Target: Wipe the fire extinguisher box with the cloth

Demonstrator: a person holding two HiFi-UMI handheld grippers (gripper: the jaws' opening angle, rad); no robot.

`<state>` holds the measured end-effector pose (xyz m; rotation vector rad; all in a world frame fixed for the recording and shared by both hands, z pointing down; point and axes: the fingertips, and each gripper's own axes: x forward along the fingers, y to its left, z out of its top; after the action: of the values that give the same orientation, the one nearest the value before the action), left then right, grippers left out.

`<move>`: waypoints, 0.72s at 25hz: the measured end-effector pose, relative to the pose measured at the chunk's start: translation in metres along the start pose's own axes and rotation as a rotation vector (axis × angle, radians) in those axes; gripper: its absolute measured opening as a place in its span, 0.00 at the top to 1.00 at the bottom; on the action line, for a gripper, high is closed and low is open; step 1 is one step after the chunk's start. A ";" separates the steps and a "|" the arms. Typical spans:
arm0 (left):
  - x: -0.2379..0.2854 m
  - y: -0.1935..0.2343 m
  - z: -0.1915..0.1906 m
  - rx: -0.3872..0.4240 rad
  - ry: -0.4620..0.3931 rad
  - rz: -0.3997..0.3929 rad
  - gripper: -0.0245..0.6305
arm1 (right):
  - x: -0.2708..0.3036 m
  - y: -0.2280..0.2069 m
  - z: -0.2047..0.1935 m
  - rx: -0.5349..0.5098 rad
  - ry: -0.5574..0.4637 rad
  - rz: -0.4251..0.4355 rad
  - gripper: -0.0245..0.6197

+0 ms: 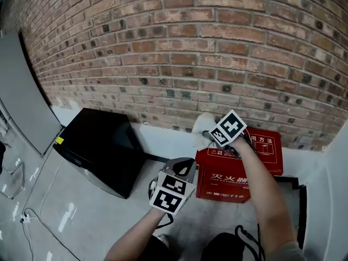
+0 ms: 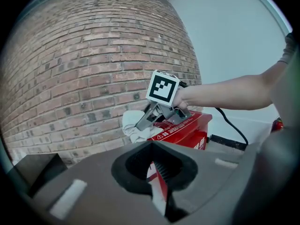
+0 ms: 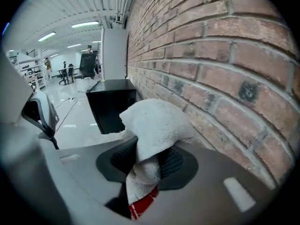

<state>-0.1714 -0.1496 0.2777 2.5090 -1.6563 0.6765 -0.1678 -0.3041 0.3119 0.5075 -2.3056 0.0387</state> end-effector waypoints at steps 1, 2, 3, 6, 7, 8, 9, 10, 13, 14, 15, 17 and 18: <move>-0.003 0.001 -0.001 0.001 0.002 0.010 0.96 | 0.000 0.010 0.001 -0.018 -0.001 0.019 0.74; -0.005 0.004 -0.003 0.000 0.004 0.024 0.96 | -0.001 0.021 0.002 -0.034 -0.002 0.037 0.74; -0.008 0.008 -0.005 -0.004 0.007 0.040 0.96 | -0.003 0.030 0.001 -0.048 -0.006 0.056 0.74; -0.015 0.013 -0.011 -0.033 0.018 0.066 0.96 | -0.011 0.056 -0.005 -0.084 -0.013 0.103 0.74; -0.015 0.011 -0.011 -0.041 0.019 0.066 0.96 | -0.015 0.062 -0.009 -0.093 -0.014 0.113 0.74; -0.015 0.008 -0.010 -0.044 0.019 0.063 0.96 | -0.020 0.065 -0.013 -0.098 -0.014 0.120 0.74; -0.014 0.003 -0.008 -0.042 0.019 0.059 0.96 | -0.027 0.066 -0.018 -0.096 -0.014 0.125 0.74; -0.012 -0.002 -0.007 -0.038 0.020 0.053 0.96 | -0.033 0.067 -0.024 -0.089 -0.013 0.129 0.74; -0.004 -0.022 -0.005 -0.020 0.024 0.027 0.96 | -0.051 0.061 -0.050 -0.049 -0.013 0.136 0.74; -0.001 -0.030 -0.003 -0.015 0.024 0.015 0.96 | -0.058 0.056 -0.059 -0.032 -0.012 0.131 0.74; 0.002 -0.038 -0.001 -0.009 0.023 0.004 0.96 | -0.066 0.050 -0.068 -0.018 -0.009 0.116 0.74; 0.008 -0.052 0.003 -0.003 0.019 -0.020 0.96 | -0.085 0.036 -0.086 0.009 -0.002 0.080 0.74; 0.010 -0.059 0.005 0.000 0.015 -0.030 0.96 | -0.094 0.029 -0.096 0.025 0.001 0.062 0.74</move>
<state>-0.1140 -0.1354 0.2879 2.5174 -1.6101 0.6906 -0.0537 -0.2281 0.3186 0.4479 -2.3217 0.0979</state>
